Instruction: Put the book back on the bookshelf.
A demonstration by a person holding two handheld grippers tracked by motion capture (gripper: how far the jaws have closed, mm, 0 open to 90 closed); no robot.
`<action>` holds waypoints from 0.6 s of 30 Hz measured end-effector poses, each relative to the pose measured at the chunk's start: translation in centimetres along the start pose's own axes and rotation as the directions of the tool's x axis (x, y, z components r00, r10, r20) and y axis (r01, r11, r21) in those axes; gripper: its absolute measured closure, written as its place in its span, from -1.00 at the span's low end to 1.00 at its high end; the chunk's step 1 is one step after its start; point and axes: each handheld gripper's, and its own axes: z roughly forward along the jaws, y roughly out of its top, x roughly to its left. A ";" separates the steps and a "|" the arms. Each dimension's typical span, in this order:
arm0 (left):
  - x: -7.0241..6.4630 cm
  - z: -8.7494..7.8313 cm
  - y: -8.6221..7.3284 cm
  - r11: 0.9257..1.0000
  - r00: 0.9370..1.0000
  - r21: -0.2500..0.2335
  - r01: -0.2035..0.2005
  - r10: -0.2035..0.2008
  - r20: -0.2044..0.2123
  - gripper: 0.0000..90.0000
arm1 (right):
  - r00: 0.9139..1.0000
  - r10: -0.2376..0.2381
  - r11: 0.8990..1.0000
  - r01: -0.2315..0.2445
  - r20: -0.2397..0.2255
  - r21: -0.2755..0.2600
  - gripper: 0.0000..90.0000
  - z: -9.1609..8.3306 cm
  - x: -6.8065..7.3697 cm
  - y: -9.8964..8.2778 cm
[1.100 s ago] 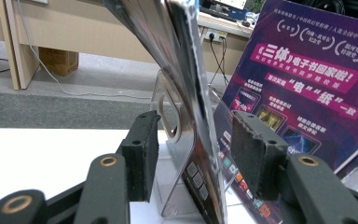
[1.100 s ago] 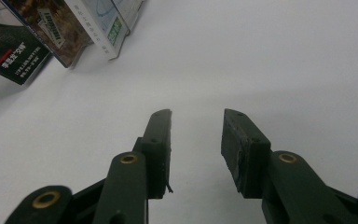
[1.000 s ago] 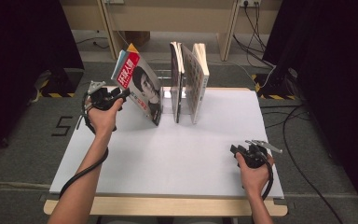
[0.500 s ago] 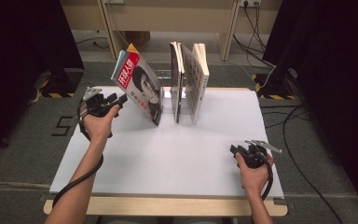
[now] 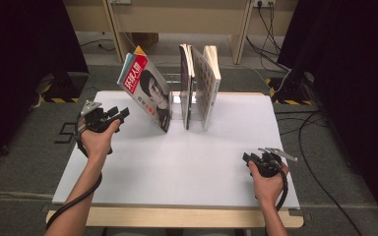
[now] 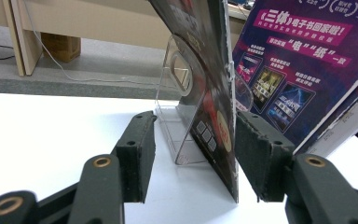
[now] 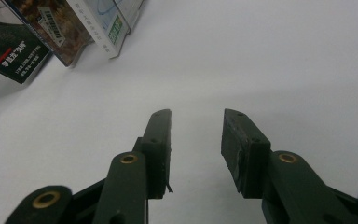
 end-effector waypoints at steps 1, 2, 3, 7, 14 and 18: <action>0.1 -0.1 -0.1 1.000 1.000 -0.001 0.001 -0.001 0.000 0.06 | 1.000 0.000 1.000 0.000 0.000 0.000 0.40 0.0 0.0 0.0; 0.2 -0.2 -0.1 1.000 1.000 0.000 0.000 0.000 -0.002 0.06 | 1.000 -0.001 1.000 0.001 0.000 -0.001 0.40 0.0 0.0 0.0; 0.2 -0.4 -0.2 1.000 1.000 -0.003 0.001 -0.001 -0.002 0.06 | 1.000 -0.005 1.000 0.005 0.002 -0.002 0.40 0.0 0.0 0.0; 0.3 -0.8 -0.3 1.000 1.000 -0.010 0.009 -0.009 0.011 0.08 | 1.000 0.000 1.000 0.000 0.000 0.001 0.40 0.0 0.0 0.0; 0.4 -1.3 -0.5 0.999 1.000 -0.028 0.016 -0.016 0.022 0.10 | 1.000 0.008 1.000 -0.008 -0.002 0.003 0.40 0.0 0.1 0.0; 0.4 -1.4 -0.7 1.000 1.000 -0.027 0.011 -0.011 0.017 0.07 | 1.000 0.002 1.000 -0.002 0.000 0.003 0.40 0.0 0.1 0.0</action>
